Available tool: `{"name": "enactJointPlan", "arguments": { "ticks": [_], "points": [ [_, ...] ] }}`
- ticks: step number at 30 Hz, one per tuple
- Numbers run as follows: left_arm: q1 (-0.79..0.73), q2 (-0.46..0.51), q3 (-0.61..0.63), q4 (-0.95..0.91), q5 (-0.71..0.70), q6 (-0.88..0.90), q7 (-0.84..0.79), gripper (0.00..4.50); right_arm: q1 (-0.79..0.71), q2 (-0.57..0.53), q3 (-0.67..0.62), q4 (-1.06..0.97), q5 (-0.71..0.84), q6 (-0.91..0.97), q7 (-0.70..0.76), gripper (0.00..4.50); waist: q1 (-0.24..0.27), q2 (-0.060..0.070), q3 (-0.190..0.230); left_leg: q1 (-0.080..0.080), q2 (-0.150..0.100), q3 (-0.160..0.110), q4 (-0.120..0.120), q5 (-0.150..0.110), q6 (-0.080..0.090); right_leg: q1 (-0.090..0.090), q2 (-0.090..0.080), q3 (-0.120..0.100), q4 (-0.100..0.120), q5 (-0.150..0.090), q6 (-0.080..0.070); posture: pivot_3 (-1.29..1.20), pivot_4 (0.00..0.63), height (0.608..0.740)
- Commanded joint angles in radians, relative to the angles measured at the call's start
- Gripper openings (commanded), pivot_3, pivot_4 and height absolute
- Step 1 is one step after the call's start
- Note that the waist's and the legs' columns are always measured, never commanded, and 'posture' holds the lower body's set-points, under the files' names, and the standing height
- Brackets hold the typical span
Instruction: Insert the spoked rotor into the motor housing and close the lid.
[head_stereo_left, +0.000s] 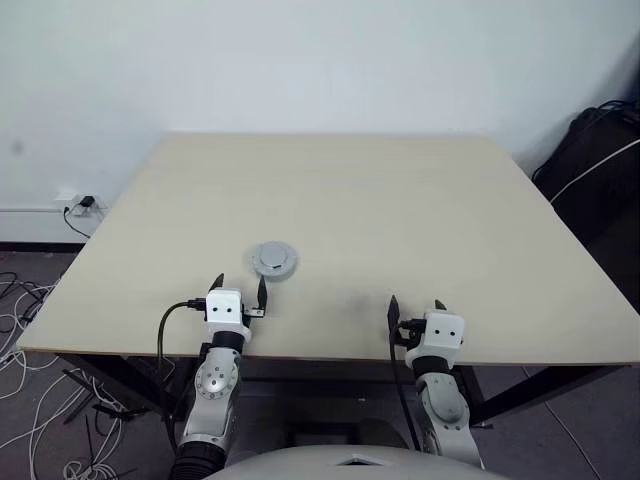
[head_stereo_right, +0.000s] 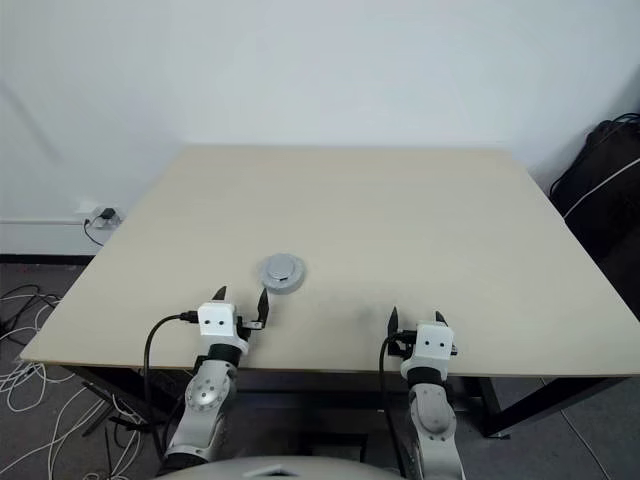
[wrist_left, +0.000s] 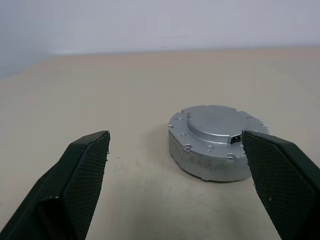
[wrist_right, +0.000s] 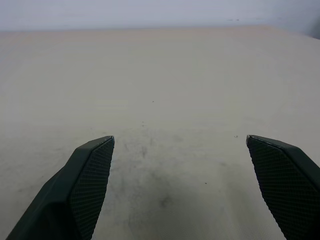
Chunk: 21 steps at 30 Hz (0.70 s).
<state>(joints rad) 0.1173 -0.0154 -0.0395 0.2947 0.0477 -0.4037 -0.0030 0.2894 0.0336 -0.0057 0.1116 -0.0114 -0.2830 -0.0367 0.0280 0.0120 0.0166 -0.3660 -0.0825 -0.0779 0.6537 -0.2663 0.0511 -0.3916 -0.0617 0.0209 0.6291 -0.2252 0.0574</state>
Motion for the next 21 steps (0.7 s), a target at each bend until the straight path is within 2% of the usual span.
{"name": "enactJointPlan", "arguments": {
  "ticks": [1,21],
  "points": [
    [-0.009,-0.003,0.0,-0.012,-0.006,-0.023,-0.003,4.44,-0.014,0.001,0.003,-0.019,0.001,-0.025,0.005,4.5,0.0,0.0,0.0,0.0,0.0,0.0,0.0,0.0,0.0,0.0,0.0,0.0,0.0,0.0,0.0,0.0,0.0,0.74],
    [-0.024,-0.003,-0.004,-0.003,-0.001,-0.014,-0.005,4.44,-0.022,0.005,0.004,-0.02,0.0,-0.015,0.009,4.5,0.0,0.0,0.0,0.0,0.0,0.0,0.0,0.0,0.0,0.0,0.0,0.0,0.0,0.0,0.0,0.0,0.0,0.74]
  ]
}}
